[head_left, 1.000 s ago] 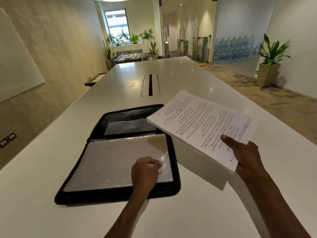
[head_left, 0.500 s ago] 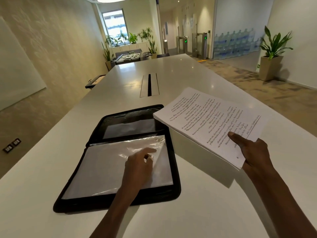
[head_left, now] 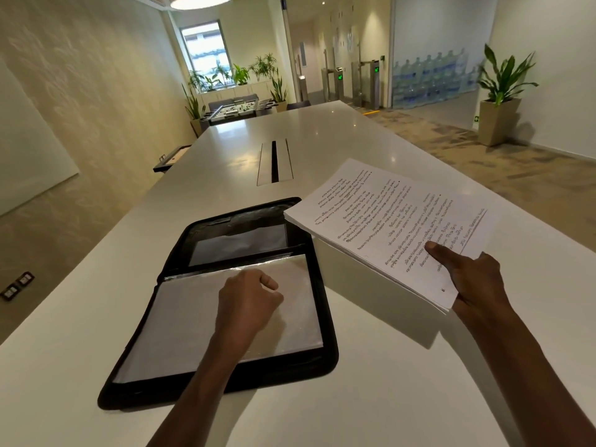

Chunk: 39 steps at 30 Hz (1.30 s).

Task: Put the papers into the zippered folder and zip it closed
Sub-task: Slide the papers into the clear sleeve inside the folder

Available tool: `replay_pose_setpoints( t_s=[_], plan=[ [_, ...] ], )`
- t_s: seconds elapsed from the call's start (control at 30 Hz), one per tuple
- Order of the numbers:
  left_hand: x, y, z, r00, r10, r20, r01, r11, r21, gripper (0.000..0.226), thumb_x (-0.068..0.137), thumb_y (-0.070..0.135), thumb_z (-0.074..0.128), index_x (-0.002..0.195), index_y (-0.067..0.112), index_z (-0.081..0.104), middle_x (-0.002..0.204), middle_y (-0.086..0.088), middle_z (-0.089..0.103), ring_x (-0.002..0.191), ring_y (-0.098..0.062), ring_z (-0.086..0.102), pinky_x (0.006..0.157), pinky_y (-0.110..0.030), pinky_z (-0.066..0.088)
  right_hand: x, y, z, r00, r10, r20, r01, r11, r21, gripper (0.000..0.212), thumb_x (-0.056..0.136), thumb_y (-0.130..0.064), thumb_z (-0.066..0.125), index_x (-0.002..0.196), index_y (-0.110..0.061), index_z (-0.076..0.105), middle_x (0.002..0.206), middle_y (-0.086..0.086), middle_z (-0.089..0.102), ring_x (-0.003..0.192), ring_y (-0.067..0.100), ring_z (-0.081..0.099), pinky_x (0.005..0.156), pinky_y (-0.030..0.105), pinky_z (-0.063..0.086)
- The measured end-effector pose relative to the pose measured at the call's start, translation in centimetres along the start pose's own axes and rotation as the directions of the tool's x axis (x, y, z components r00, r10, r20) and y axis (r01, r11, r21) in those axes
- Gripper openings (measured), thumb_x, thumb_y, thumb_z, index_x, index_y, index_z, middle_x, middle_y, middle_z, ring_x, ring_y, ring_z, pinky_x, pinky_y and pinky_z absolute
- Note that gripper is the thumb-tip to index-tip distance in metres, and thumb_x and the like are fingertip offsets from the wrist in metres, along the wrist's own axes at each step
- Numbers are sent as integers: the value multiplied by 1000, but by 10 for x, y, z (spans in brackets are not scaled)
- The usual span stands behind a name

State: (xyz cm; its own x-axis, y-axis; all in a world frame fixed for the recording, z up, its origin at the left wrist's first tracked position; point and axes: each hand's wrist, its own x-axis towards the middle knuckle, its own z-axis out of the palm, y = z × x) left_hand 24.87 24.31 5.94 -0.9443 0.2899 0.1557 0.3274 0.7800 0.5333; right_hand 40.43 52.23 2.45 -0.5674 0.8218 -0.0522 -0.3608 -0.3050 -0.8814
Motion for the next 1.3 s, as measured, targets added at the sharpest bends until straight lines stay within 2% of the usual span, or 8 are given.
replay_pose_setpoints(
  t_s=[0.17, 0.33, 0.6, 0.77, 0.9, 0.97, 1.07, 1.3],
  plan=[
    [-2, 1, 8, 998, 24, 50, -20, 998, -63, 19, 73, 40, 81, 79, 28, 67, 75, 12, 70, 60, -1, 64, 51, -13, 39, -2, 1, 1, 1000, -4, 7, 4, 1000, 6, 41, 75, -1, 80, 111, -19, 70, 107, 3, 77, 96, 27, 75, 79, 49, 61],
    [-21, -3, 42, 976, 84, 202, -88, 996, 11, 59, 66, 53, 82, 111, 20, 65, 106, 4, 67, 87, -9, 59, 70, -18, 43, -5, 1, 2, 1000, -8, 9, 8, 1000, 23, 38, 77, 1, 78, 107, -20, 71, 107, 4, 77, 95, 27, 75, 89, 52, 57],
    [-20, -10, 51, 967, -15, 255, 30, 998, -56, 14, 72, 30, 84, 68, 25, 72, 71, 12, 68, 66, -3, 63, 56, -15, 48, -8, -2, 0, 1000, -18, -4, 18, 999, 28, 37, 78, 3, 76, 104, -23, 70, 102, -2, 77, 94, 22, 75, 76, 38, 63],
    [-11, -17, 39, 949, -51, 310, 123, 968, -218, 15, 80, 30, 78, 65, 29, 77, 70, 12, 73, 70, -5, 66, 63, -16, 47, -10, -3, 1, 1000, -21, -11, 22, 1000, 21, 34, 78, 3, 76, 98, -24, 71, 97, -4, 79, 91, 20, 76, 72, 35, 63],
    [-10, -17, 26, 909, -130, 396, 309, 847, -433, 27, 87, 5, 67, 66, 19, 76, 62, 9, 74, 55, -1, 67, 49, -10, 47, -11, -3, 2, 1000, -17, -13, 17, 1000, 24, 35, 78, 3, 76, 102, -22, 71, 104, 0, 77, 93, 22, 75, 80, 41, 62],
    [-10, -19, 22, 891, -139, 432, 353, 810, -468, 19, 85, 6, 70, 70, 15, 78, 67, 6, 76, 61, -5, 70, 54, -13, 50, -11, -3, 3, 1000, -18, -13, 19, 1000, 14, 35, 78, 3, 76, 101, -22, 71, 104, 0, 77, 92, 22, 75, 79, 41, 62],
    [-10, -24, 20, 915, -135, 381, 319, 821, -473, 5, 81, 17, 76, 83, 17, 81, 79, 3, 78, 77, -17, 71, 74, -29, 56, -12, -4, 4, 1000, -30, -10, 30, 1000, -9, 35, 78, 2, 77, 103, -22, 71, 103, -1, 77, 91, 21, 76, 76, 38, 63],
    [-18, -17, 26, 986, -113, 123, 158, 863, -480, 11, 77, 28, 80, 69, 22, 77, 66, 8, 73, 58, -8, 67, 61, -23, 51, -6, -13, 4, 987, -154, -37, 144, 970, -194, 36, 75, -2, 81, 104, -21, 72, 103, -6, 76, 88, 18, 76, 76, 37, 62]
  ],
)
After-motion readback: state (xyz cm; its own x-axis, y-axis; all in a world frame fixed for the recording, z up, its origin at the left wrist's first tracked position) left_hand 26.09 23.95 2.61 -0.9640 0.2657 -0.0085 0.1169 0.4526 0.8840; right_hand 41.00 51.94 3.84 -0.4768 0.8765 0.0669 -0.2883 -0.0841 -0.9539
